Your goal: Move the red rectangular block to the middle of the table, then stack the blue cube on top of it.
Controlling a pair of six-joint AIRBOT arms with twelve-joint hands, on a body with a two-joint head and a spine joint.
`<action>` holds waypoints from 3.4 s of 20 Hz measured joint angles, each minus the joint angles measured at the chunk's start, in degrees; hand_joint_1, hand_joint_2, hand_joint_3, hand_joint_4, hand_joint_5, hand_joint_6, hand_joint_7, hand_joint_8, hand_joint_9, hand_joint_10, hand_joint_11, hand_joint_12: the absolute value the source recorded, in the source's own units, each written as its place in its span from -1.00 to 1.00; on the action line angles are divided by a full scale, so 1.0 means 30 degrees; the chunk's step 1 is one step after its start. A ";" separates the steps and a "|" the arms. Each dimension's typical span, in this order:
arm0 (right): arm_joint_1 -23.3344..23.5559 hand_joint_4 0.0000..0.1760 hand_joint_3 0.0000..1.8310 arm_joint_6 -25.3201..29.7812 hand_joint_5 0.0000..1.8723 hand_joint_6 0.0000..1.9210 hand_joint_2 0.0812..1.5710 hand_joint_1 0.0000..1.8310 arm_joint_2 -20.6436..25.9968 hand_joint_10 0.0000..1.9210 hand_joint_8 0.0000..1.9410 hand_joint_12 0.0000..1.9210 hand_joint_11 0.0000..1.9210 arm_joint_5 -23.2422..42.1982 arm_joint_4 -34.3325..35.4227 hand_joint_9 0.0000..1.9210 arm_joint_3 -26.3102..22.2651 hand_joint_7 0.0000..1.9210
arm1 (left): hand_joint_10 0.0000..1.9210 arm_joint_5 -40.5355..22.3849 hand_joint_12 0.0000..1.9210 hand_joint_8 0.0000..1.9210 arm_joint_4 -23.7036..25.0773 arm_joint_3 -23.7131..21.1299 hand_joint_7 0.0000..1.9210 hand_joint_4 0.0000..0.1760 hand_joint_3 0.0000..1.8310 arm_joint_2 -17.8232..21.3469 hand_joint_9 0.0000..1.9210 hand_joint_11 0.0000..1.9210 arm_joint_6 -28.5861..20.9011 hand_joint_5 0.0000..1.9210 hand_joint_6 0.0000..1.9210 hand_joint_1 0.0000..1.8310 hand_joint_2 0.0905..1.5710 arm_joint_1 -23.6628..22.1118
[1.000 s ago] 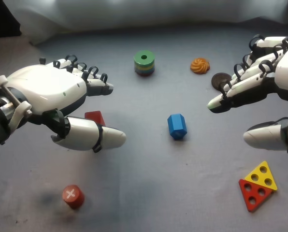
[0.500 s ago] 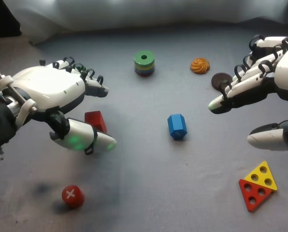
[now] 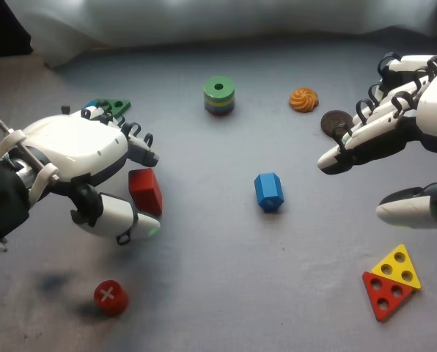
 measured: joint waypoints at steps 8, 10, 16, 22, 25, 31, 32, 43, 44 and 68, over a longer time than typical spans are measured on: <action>0.0000 -1.00 -1.00 0.0000 -0.38 -1.00 0.54 -0.49 -0.0007 -0.99 -1.00 0.18 -1.00 0.0000 0.0000 -0.48 0.0000 -0.38 | -1.00 0.0000 -0.33 -1.00 0.0546 0.0721 -0.57 -1.00 -0.99 -0.0619 -0.68 -1.00 -0.0423 -0.45 -1.00 -0.50 0.35 0.0197; 0.0000 -1.00 -1.00 0.0000 -0.38 -0.99 0.54 -0.49 -0.0007 -0.99 -1.00 0.18 -1.00 -0.0007 0.0000 -0.48 0.0000 -0.38 | -1.00 -0.0066 -0.38 -1.00 0.0648 0.1064 -0.56 -1.00 -0.99 -0.0823 -0.70 -1.00 -0.0627 -0.44 -1.00 -0.50 0.38 0.0197; 0.0000 -1.00 -1.00 0.0000 -0.36 -0.99 0.54 -0.49 0.0000 -0.98 -0.99 0.21 -1.00 -0.0015 0.0000 -0.45 0.0000 -0.35 | -1.00 -0.0029 -0.35 -1.00 0.0772 0.1341 -0.56 -1.00 -1.00 -0.0867 -0.69 -1.00 -0.0699 -0.40 -0.99 -0.50 0.39 0.0321; 0.0000 -1.00 -1.00 0.0007 -0.34 -0.99 0.53 -0.49 -0.0007 -0.98 -0.99 0.24 -1.00 -0.0007 0.0000 -0.44 0.0000 -0.35 | -1.00 0.0015 -0.35 -0.99 0.0816 0.1341 -0.54 -1.00 -1.00 -0.0991 -0.69 -1.00 -0.0714 -0.40 -0.99 -0.52 0.42 0.0423; 0.0000 -1.00 -1.00 0.0000 -0.36 -1.00 0.54 -0.51 -0.0007 -0.99 -1.00 0.24 -1.00 -0.0007 0.0000 -0.44 0.0000 -0.36 | -0.99 -0.0073 -0.32 -0.99 0.0816 0.1348 -0.54 -1.00 -1.00 -0.0991 -0.68 -1.00 -0.0758 -0.36 -0.98 -0.46 0.41 0.0525; 0.0000 -1.00 -1.00 0.0000 -0.33 -0.99 0.53 -0.51 -0.0007 -0.98 -1.00 0.27 -1.00 -0.0007 0.0000 -0.43 0.0000 -0.35 | -0.99 -0.0102 -0.30 -1.00 0.0765 0.1464 -0.54 -1.00 -0.99 -0.1107 -0.67 -1.00 -0.0874 -0.34 -0.99 -0.41 0.46 0.0678; 0.0000 -1.00 -1.00 0.0000 -0.33 -0.99 0.53 -0.51 -0.0007 -0.99 -1.00 0.27 -1.00 -0.0007 0.0000 -0.43 0.0000 -0.35 | -0.99 -0.0117 -0.30 -1.00 0.0758 0.1464 -0.54 -1.00 -0.99 -0.1115 -0.67 -1.00 -0.0896 -0.33 -0.99 -0.41 0.46 0.0678; 0.0000 -1.00 -1.00 0.0000 -0.31 -0.99 0.53 -0.50 -0.0007 -0.98 -0.99 0.28 -1.00 -0.0007 0.0000 -0.41 0.0000 -0.32 | -0.99 -0.0153 -0.18 -0.99 0.0721 0.1464 -0.46 -1.00 -1.00 -0.1224 -0.61 -1.00 -0.1093 -0.27 -0.98 -0.18 0.38 0.0699; 0.0000 -1.00 -1.00 0.0000 -0.31 -0.99 0.53 -0.50 -0.0007 -0.99 -1.00 0.28 -1.00 0.0000 0.0000 -0.41 0.0000 -0.33 | -0.99 -0.0153 -0.18 -0.99 0.0721 0.1464 -0.46 -1.00 -1.00 -0.1231 -0.61 -1.00 -0.1107 -0.27 -0.98 -0.17 0.38 0.0699; 0.0000 -1.00 -1.00 0.0000 -0.32 -1.00 0.53 -0.48 0.0000 -0.99 -1.00 0.26 -1.00 -0.0007 0.0000 -0.42 0.0000 -0.33 | -1.00 -0.0219 0.07 -1.00 -0.0277 0.1319 -0.38 -0.72 -1.00 -0.1566 -0.49 -1.00 -0.0510 0.05 -0.02 0.18 0.37 0.0153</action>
